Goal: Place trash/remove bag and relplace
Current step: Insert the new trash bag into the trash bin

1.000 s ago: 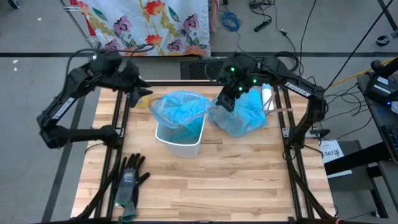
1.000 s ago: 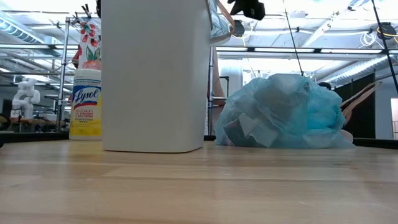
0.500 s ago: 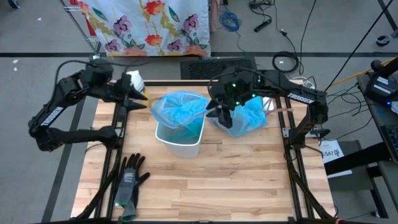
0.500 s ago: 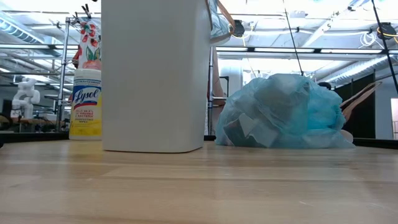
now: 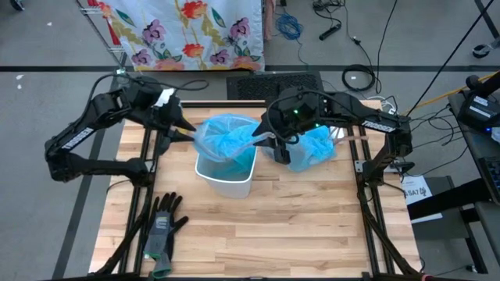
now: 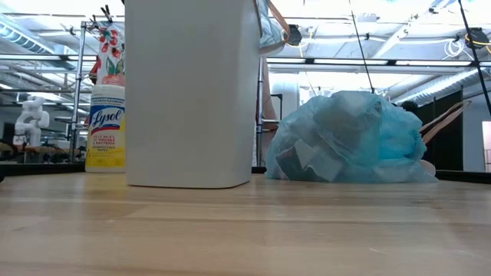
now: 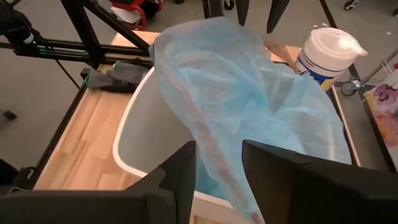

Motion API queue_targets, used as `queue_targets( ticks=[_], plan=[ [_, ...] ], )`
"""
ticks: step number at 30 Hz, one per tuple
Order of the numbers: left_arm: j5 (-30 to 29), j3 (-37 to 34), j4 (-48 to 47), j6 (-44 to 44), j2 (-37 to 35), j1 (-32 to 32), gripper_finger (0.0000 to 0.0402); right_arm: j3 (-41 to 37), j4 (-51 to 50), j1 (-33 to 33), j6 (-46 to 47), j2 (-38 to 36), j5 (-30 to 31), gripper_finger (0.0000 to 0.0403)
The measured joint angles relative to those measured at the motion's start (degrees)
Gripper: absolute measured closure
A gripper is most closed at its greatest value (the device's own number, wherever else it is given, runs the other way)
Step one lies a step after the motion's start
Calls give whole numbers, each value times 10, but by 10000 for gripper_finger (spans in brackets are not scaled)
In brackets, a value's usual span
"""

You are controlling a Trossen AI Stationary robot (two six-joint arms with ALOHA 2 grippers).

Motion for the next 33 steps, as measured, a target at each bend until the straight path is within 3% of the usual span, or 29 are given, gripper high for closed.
queue_targets(
  ticks=[17,33],
  plan=[
    [0,0,-1,-4,6,-84,240,0,0,18,-1,21,-7,298],
    [-1,0,-2,-7,15,-126,245,0,-22,20,4,48,-4,311]
  ],
)
